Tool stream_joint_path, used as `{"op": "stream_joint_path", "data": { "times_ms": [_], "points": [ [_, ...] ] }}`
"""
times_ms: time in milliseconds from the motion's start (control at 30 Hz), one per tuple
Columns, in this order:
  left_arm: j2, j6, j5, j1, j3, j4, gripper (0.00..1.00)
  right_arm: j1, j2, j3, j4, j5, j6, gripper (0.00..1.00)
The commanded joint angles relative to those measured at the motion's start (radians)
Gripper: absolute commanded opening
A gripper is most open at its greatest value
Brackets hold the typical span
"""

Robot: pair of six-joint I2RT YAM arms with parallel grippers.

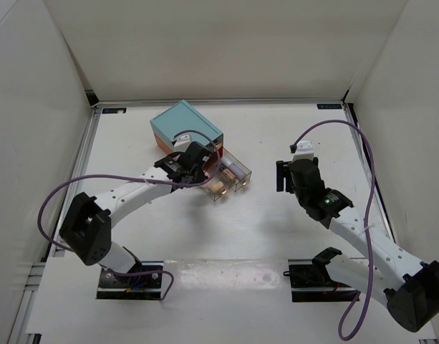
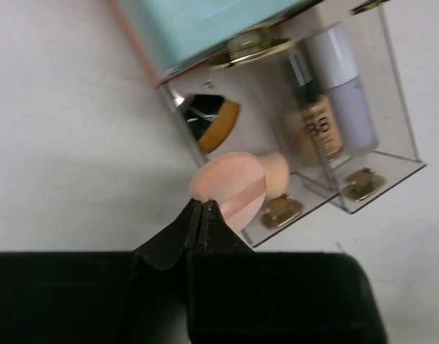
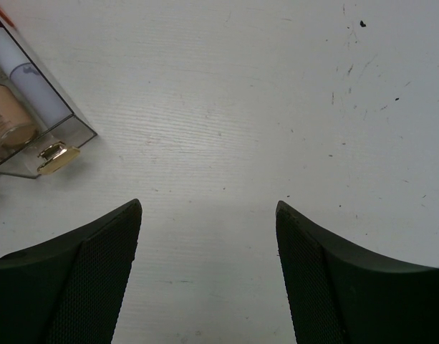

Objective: Organize the makeup

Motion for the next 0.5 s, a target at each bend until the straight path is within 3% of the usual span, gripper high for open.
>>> {"op": "stream_joint_path", "data": {
  "times_ms": [0,233,367,467],
  "points": [
    [0.042,0.029,-0.054,-0.014,0.067,0.046,0.1,-0.006,-0.012,0.003,0.035,0.028,0.008,0.78],
    [0.205,0.077,-0.094,-0.015,0.24,0.028,0.1,-0.006,0.006,0.006,0.035,0.031,0.008,0.79],
    [0.219,0.071,-0.091,-0.017,0.246,0.003,0.41,-0.006,-0.003,-0.003,0.029,0.052,0.015,0.79],
    [0.211,0.072,-0.084,-0.015,0.242,0.012,0.44,-0.004,-0.012,-0.014,0.026,0.058,0.009,0.81]
  ]
}}
